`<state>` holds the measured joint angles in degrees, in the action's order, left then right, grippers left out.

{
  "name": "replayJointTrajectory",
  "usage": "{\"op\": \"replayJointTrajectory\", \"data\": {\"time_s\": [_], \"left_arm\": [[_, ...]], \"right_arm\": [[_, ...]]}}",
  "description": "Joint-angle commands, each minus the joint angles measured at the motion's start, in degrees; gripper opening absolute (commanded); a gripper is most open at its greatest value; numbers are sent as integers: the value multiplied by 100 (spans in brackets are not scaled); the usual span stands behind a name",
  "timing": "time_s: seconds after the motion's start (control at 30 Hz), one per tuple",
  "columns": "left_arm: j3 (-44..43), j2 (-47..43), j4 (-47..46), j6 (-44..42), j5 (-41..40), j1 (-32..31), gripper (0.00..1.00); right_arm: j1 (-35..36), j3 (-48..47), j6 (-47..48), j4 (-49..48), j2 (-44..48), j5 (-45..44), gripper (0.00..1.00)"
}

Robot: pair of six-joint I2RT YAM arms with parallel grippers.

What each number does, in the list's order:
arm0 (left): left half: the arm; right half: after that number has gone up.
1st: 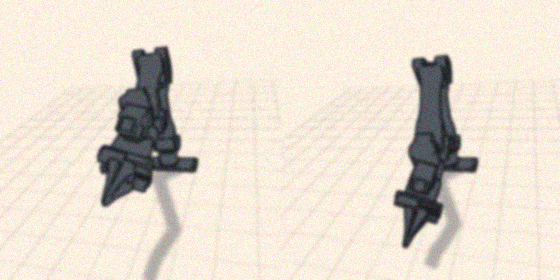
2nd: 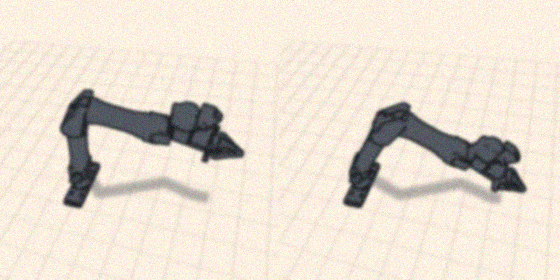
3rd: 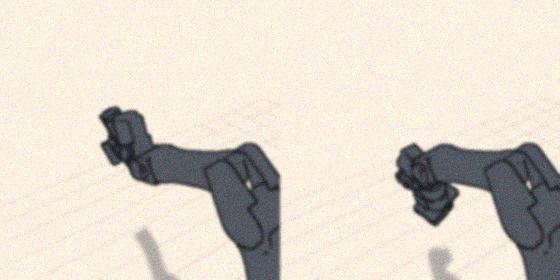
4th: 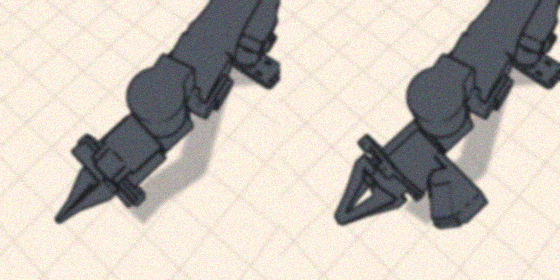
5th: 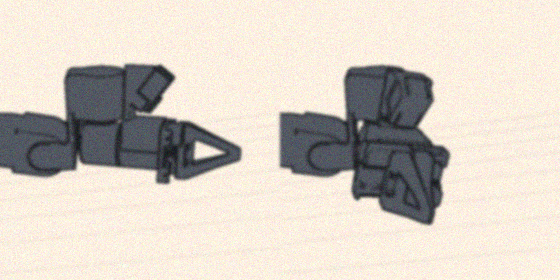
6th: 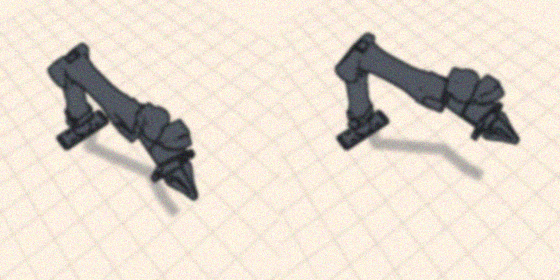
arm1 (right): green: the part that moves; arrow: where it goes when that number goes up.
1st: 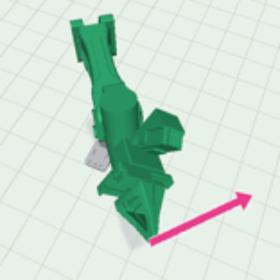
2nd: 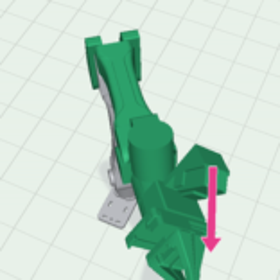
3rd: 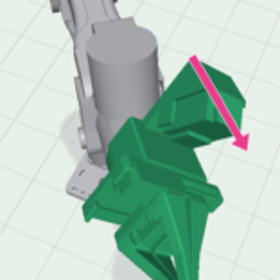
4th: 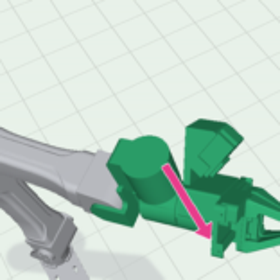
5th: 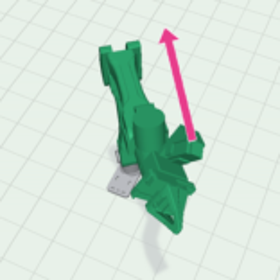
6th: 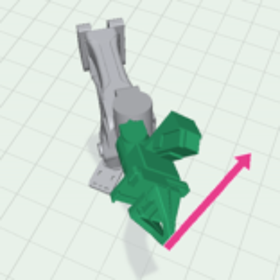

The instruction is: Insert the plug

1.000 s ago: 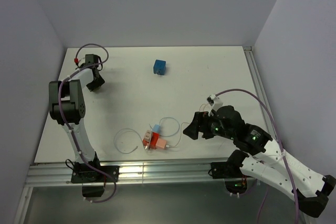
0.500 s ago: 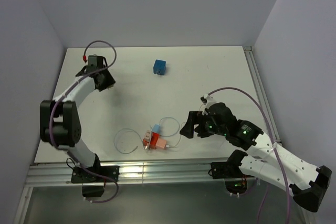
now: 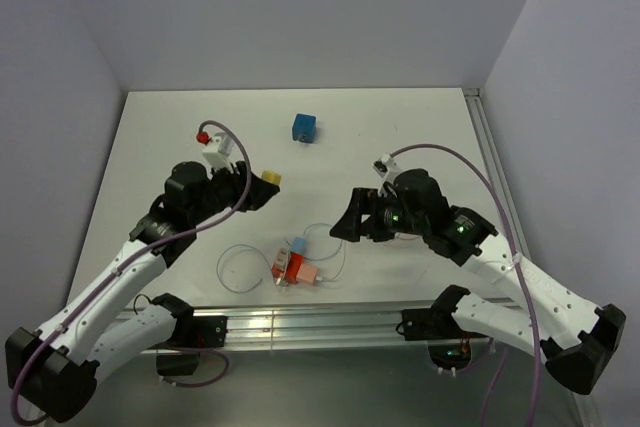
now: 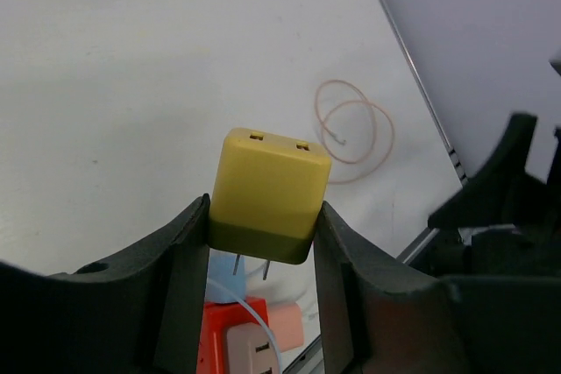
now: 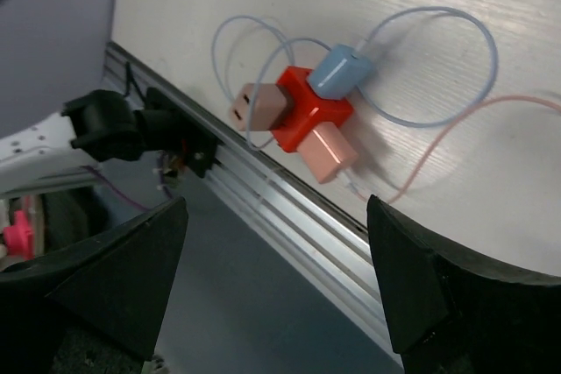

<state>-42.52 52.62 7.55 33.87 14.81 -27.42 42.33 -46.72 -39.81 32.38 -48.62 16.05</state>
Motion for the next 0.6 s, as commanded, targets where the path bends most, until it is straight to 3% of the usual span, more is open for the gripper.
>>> {"op": "replayJointTrajectory", "data": {"time_s": [0.0,0.13,0.27,0.57], "left_arm": [[121,-435,-641,-344,16,-569,0],[200,-612,-658,-767,-662,-1440,0],[104,-455,-510,-1154,-1286,-2353,0],[-204,81,-412,-1717,-2096,-3339,0]], "right_arm": [[-312,-478,-71,-329,-305,800,89],[-637,-943,-71,-443,-858,1538,86],[-682,-1479,183,-49,-1430,1743,82],[-734,-2052,465,260,-1879,2112,77]]}}
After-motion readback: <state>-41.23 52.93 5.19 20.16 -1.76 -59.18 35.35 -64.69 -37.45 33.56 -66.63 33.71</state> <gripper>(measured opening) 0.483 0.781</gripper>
